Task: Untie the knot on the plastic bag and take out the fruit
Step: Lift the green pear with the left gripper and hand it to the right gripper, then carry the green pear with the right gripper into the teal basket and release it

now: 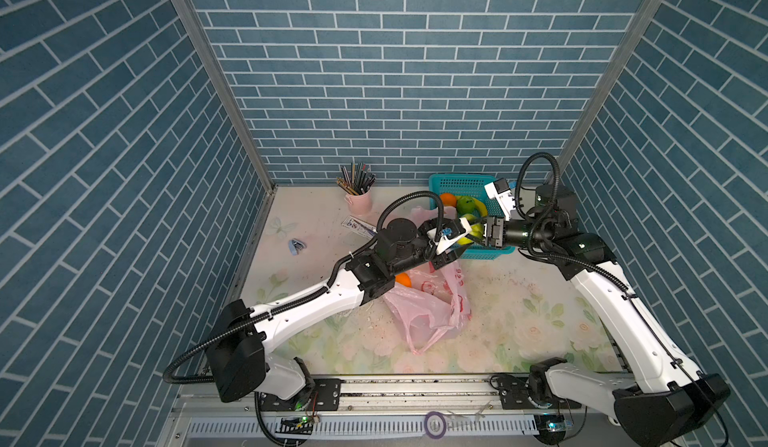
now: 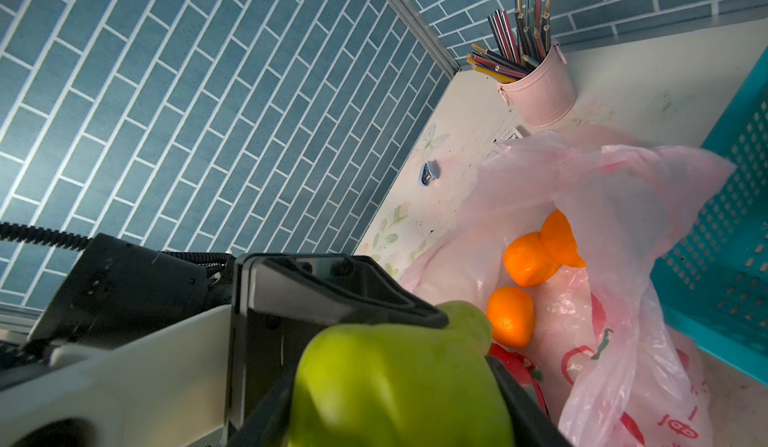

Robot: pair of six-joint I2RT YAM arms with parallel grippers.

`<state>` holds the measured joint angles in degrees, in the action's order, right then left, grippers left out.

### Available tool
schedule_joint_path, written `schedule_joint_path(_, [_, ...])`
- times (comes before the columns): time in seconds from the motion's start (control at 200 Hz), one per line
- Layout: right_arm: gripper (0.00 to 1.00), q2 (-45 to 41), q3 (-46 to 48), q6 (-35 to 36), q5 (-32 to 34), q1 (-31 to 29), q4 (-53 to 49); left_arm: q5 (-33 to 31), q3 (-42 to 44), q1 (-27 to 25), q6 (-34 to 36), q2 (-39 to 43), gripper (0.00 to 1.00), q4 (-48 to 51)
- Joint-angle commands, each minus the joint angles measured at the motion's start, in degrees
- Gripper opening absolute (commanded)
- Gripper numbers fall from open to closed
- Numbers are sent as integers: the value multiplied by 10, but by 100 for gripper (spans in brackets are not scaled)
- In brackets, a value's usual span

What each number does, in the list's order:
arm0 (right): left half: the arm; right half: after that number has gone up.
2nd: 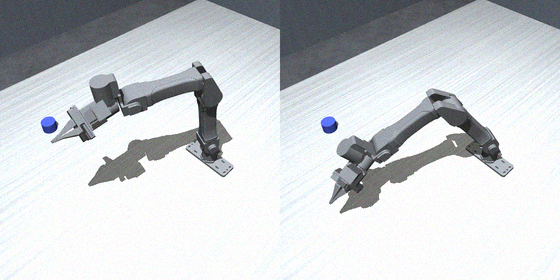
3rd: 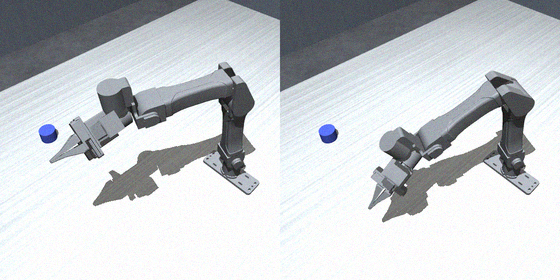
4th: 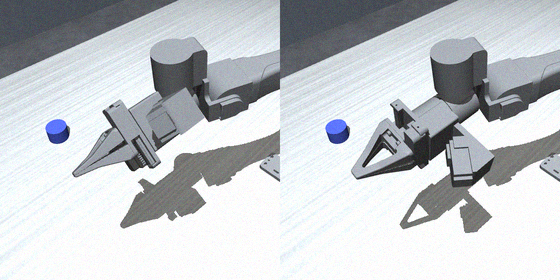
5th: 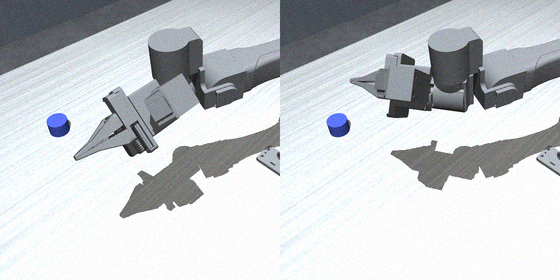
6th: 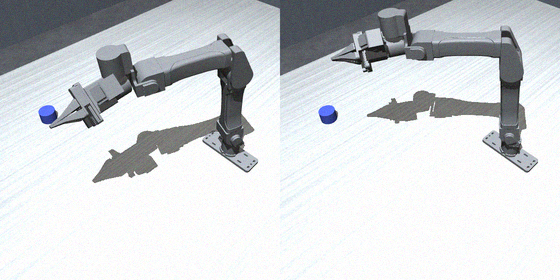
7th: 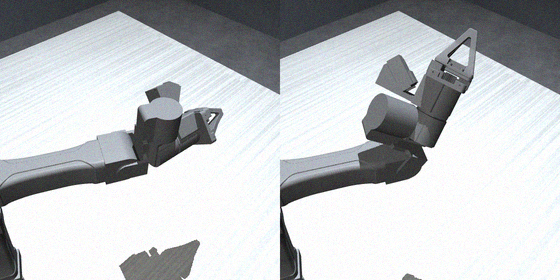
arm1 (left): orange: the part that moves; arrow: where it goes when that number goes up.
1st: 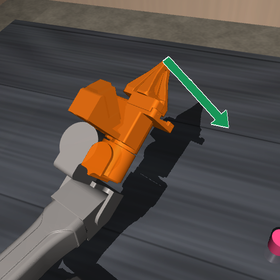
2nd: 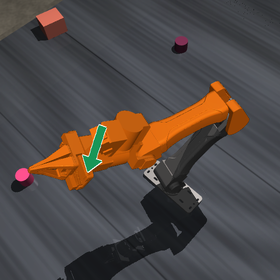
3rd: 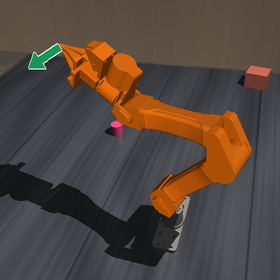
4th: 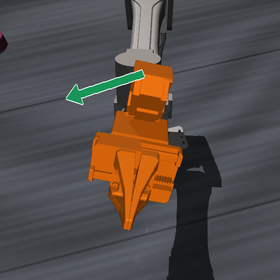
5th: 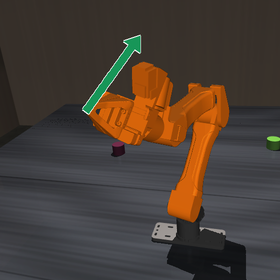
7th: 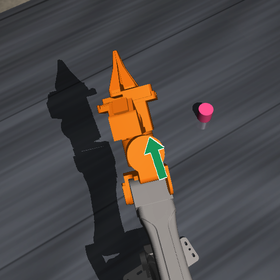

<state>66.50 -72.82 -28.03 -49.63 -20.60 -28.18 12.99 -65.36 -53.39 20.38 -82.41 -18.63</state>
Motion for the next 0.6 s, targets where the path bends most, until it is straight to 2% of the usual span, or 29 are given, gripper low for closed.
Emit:
schedule_joint_path(0.0, [56, -1, -12, 9, 20, -2, 10, -14, -16, -5, 12, -2, 65, -9])
schedule_joint_path(0.055, [54, -3, -14, 8, 34, -2, 14, -21, -14, -6, 10, 0, 74, -11])
schedule_joint_path(0.21, [51, 0, -17, -7, 71, 7, 47, -52, 4, -7, -2, 20, 87, -14])
schedule_joint_path(0.385, [51, 4, 7, -51, 101, 50, 116, -97, 31, -7, -24, 56, 87, 10])
schedule_joint_path(0.595, [52, 53, 25, -69, 124, 103, 175, -100, 78, -7, -71, 118, 87, 34])
